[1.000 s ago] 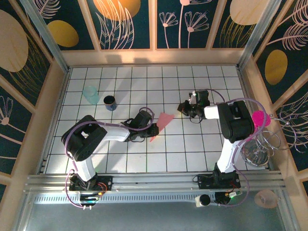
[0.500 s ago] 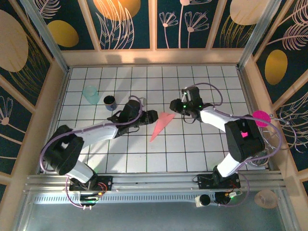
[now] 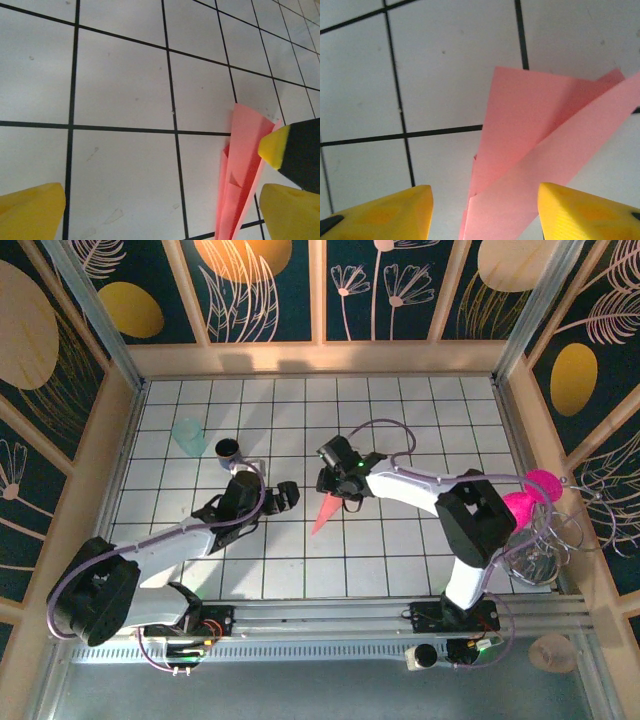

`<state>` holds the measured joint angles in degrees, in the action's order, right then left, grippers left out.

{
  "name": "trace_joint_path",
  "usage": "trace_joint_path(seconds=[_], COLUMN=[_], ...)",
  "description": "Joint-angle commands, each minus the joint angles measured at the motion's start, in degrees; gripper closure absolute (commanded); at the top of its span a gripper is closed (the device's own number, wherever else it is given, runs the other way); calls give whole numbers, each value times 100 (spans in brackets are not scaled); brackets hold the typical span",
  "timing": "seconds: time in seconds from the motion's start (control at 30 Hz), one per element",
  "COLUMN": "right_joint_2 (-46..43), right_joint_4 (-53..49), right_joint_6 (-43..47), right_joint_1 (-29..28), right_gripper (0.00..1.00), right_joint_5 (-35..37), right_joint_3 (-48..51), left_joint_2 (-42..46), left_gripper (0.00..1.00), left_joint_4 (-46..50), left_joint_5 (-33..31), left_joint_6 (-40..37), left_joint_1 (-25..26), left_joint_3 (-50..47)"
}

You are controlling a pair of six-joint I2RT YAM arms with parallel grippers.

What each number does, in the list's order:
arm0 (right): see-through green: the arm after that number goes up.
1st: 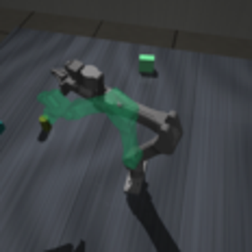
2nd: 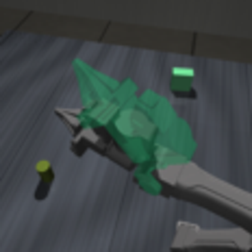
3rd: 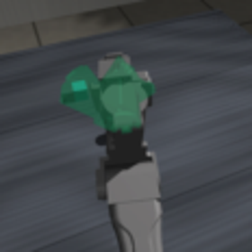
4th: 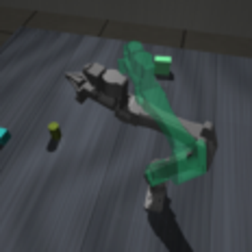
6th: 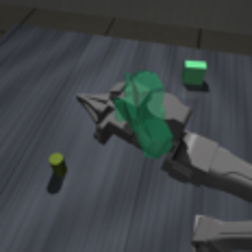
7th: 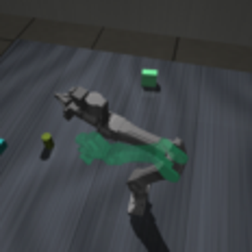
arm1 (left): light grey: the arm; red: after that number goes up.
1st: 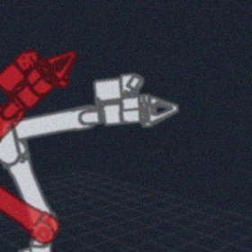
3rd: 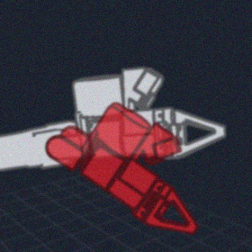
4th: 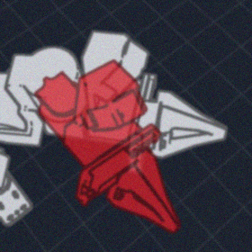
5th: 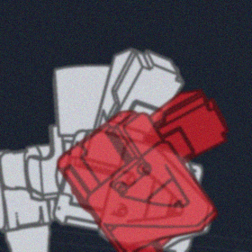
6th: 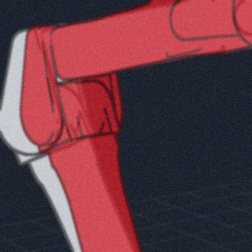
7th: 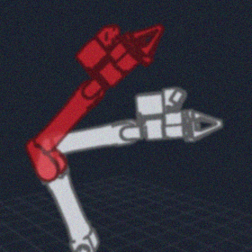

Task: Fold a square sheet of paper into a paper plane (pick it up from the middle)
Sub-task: Fold the wing for the fifth time at the center of the table.

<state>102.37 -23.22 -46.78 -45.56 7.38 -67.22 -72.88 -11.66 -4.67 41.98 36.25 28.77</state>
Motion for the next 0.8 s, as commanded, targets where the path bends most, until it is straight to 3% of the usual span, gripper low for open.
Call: trace_joint_path(seconds=[0.0,0.43,0.77], right_joint_2=[198,455,82], right_joint_4=[-640,-1264,-1025], right_joint_6=[-695,-1137,-1529], right_joint_1=[-163,-234,-234], right_gripper=[41,46,59], right_joint_5=[723,979,1009], right_joint_3=[-256,-610,-113], left_joint_2=[65,-152,-318], left_gripper=[1,1,1], left_joint_4=[-127,-452,-436], left_joint_5=[-138,98,135], left_joint_6=[-127,-58,-40], left_joint_1=[-38,-39,-36], left_joint_3=[-165,-320,-223])
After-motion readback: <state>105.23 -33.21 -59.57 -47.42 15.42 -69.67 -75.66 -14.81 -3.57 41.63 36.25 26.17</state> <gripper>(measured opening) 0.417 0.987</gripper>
